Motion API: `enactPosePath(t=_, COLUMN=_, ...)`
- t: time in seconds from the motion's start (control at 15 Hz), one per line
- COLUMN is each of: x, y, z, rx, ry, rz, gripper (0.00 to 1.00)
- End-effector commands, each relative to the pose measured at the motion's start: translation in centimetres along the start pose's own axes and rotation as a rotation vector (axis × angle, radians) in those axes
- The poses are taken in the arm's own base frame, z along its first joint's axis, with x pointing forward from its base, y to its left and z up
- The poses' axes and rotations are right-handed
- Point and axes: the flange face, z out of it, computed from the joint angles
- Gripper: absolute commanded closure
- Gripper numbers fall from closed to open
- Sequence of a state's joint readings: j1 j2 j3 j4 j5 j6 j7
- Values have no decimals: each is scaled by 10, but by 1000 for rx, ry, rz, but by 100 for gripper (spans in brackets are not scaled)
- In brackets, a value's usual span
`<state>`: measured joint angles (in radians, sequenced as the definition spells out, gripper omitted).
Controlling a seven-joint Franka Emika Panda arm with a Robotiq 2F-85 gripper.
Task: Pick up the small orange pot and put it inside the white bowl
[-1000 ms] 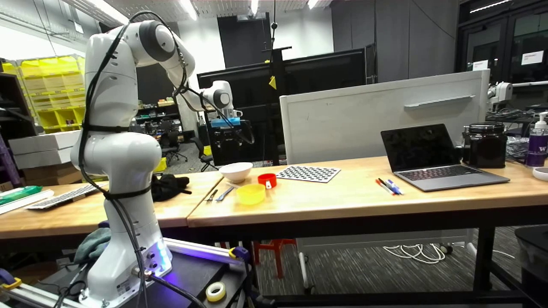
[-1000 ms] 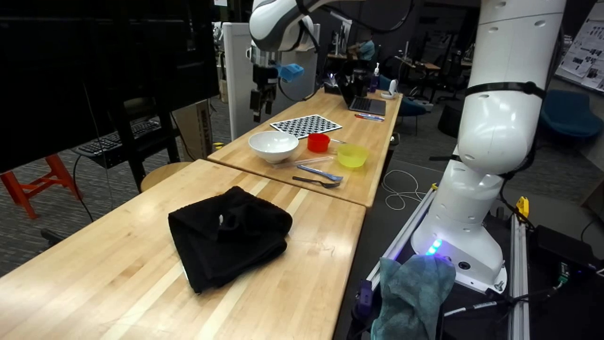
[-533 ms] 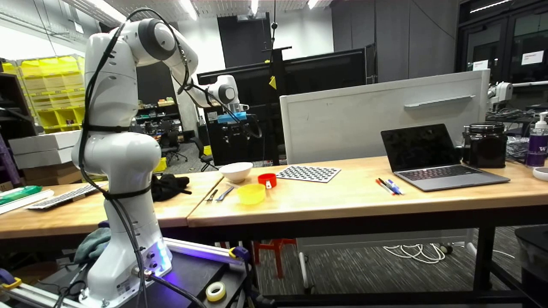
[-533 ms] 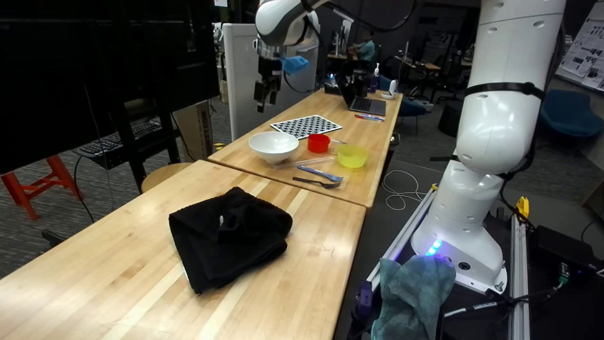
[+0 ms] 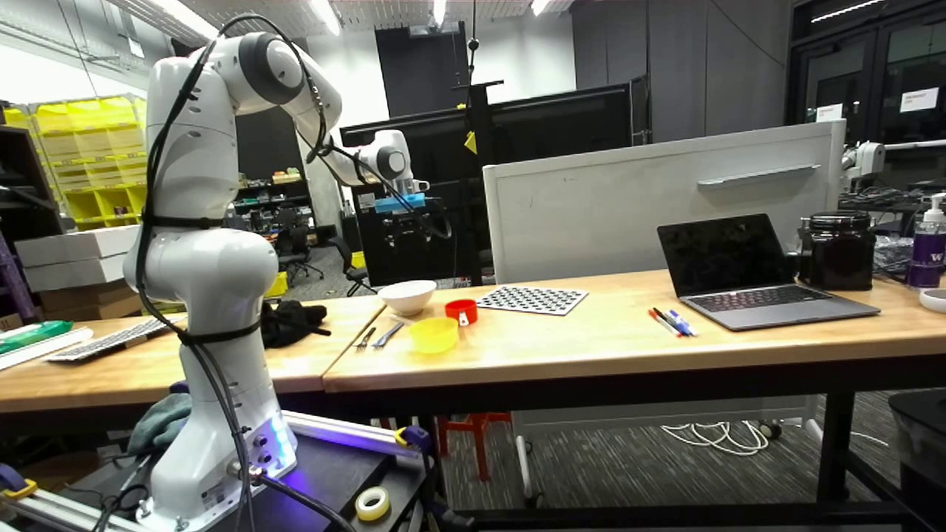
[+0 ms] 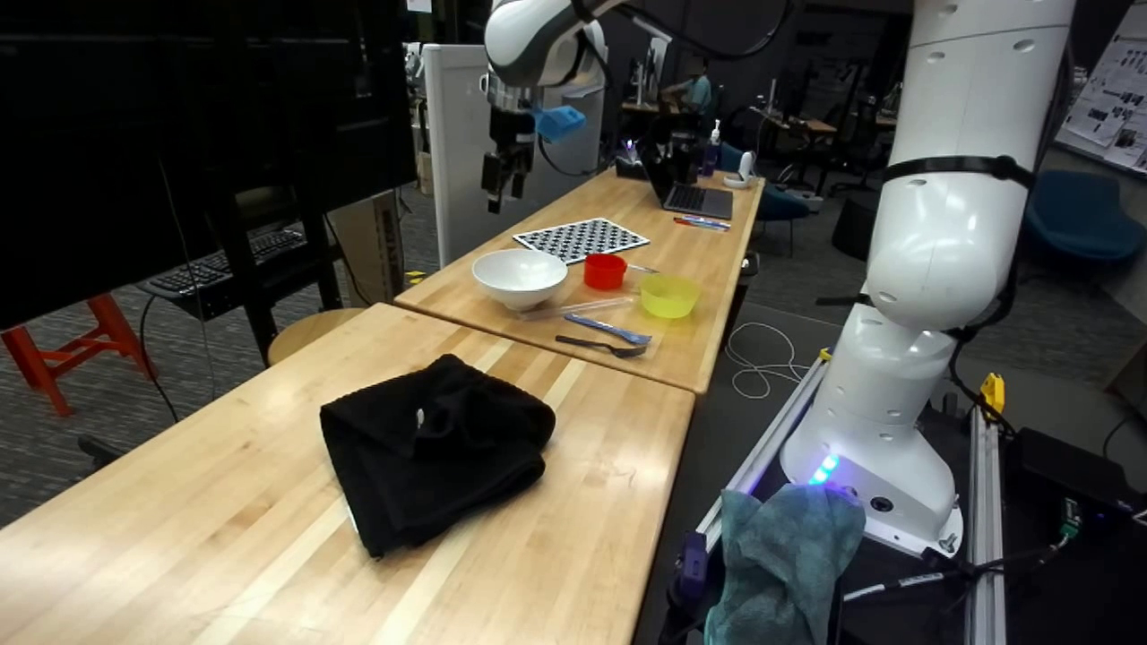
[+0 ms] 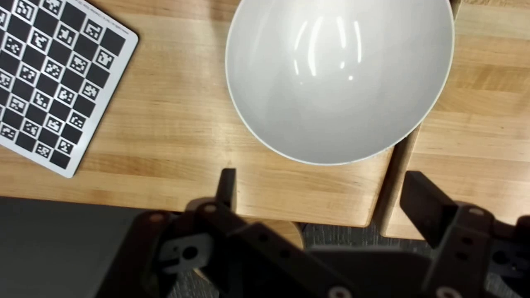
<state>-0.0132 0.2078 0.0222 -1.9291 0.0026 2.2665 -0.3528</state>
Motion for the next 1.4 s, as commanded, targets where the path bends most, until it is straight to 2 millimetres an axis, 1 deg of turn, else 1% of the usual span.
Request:
enactPosePath(t=0.0, x=9, y=-6, z=-15, rx=-21, ry=8, rz=-30, gripper=0)
enactPosePath(t=0.2, x=18, y=-3, z=-22, rx=-74, ry=38, rz=-52, gripper=0)
enactPosePath(t=0.33, x=20, y=4, z=-23, rx=-96, ry=40, rz=-71, gripper=0)
enactPosePath(t=0.4, x=21, y=9, z=-20, rx=-96, ry=28, rz=-73, gripper=0)
enactPosePath(t=0.53, x=17, y=19, z=-7, rx=-82, ry=-11, rz=-71, gripper=0)
enactPosePath(t=0.8, x=-3, y=48, z=40, rx=-65, ry=-78, rz=-69, gripper=0)
enactPosePath(t=1.0, x=-22, y=70, z=68, rx=-53, ry=-116, rz=-46, gripper=0)
enactPosePath(t=1.13, x=-37, y=84, z=75, rx=-51, ry=-115, rz=-39, gripper=0)
enactPosePath(t=1.33, x=-65, y=102, z=72, rx=-68, ry=-80, rz=-45, gripper=0)
